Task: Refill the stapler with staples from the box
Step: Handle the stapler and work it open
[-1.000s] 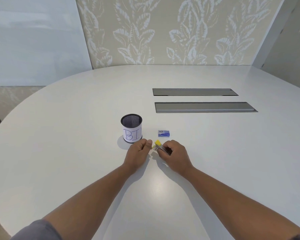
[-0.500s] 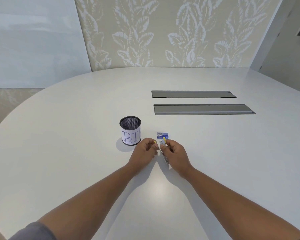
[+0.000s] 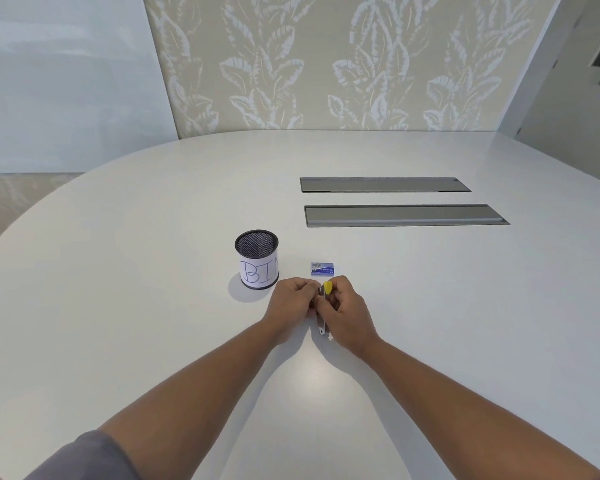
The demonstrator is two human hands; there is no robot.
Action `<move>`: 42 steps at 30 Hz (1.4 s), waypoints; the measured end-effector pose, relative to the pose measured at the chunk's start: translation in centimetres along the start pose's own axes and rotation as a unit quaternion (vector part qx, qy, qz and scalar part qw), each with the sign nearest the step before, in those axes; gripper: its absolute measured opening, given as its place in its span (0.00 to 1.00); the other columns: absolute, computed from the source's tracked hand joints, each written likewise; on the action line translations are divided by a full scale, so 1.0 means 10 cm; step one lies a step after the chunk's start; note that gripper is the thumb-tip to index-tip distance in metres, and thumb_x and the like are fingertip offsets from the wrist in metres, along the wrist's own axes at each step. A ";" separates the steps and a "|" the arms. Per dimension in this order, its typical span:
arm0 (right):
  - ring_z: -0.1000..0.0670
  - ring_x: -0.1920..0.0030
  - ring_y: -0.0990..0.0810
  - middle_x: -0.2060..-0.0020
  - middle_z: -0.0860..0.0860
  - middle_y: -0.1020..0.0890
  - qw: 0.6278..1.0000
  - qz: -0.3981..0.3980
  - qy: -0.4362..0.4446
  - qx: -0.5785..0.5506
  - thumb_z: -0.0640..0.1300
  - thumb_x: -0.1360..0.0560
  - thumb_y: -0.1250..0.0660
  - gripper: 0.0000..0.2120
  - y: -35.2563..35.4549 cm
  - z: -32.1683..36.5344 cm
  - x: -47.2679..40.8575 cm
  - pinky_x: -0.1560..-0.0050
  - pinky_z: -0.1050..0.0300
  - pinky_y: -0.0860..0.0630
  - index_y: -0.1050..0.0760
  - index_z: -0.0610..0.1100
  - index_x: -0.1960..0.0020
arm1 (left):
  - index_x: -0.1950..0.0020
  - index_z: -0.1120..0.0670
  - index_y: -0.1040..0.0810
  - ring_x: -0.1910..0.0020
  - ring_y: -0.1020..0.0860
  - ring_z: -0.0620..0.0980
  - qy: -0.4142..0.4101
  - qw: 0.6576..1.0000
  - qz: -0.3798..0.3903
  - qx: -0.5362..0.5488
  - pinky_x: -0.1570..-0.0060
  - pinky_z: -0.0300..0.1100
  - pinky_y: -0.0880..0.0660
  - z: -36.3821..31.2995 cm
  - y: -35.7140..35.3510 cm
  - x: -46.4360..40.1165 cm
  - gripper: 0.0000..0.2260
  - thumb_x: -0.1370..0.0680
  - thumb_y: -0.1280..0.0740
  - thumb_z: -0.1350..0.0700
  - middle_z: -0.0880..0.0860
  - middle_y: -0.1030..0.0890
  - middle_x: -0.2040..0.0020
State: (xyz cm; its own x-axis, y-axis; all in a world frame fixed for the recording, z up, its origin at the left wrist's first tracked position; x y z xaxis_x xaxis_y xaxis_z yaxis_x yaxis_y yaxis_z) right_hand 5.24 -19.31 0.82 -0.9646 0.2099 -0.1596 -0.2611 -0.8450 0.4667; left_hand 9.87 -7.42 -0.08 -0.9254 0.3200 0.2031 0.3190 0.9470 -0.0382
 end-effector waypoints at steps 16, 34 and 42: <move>0.49 0.69 0.26 0.68 0.47 0.20 0.998 -0.003 -0.001 0.062 0.49 0.25 0.37 0.05 0.01 0.06 0.01 0.64 0.48 0.25 0.34 0.51 0.54 | 0.53 0.63 0.18 0.61 0.18 0.56 0.082 0.996 0.020 -0.024 0.57 0.46 0.16 0.14 0.07 -0.16 0.11 0.20 0.32 0.55 0.63 0.18 0.59; 0.45 0.67 0.24 0.71 0.51 0.24 0.981 -0.035 0.008 0.191 0.60 0.19 0.44 0.18 -0.03 0.11 -0.11 0.66 0.49 0.27 0.37 0.47 0.59 | 0.46 0.70 0.20 0.62 0.15 0.51 0.099 0.995 -0.003 -0.016 0.62 0.41 0.17 0.14 0.10 -0.15 0.15 0.18 0.34 0.57 0.60 0.15 0.59; 0.46 0.66 0.23 0.69 0.51 0.21 0.985 -0.034 0.000 0.168 0.57 0.19 0.43 0.17 -0.02 0.08 -0.08 0.64 0.46 0.26 0.33 0.45 0.58 | 0.55 0.61 0.21 0.65 0.15 0.54 0.088 0.994 -0.029 -0.060 0.59 0.47 0.15 0.14 0.08 -0.18 0.07 0.20 0.33 0.59 0.61 0.17 0.60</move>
State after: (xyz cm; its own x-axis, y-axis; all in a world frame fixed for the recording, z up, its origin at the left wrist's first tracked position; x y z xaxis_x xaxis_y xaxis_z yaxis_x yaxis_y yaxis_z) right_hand 6.02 -18.97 1.54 -0.9443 0.2613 -0.2001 -0.3229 -0.6180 0.7168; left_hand 11.48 -7.19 -1.81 -0.8961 0.2447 0.3703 0.2984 0.9498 0.0943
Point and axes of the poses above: each hand's wrist, its own x-axis away from the middle knuckle, its own y-axis out of the back of the hand, z = x × y, the point moved 9 cm from there along -x, towards the middle knuckle
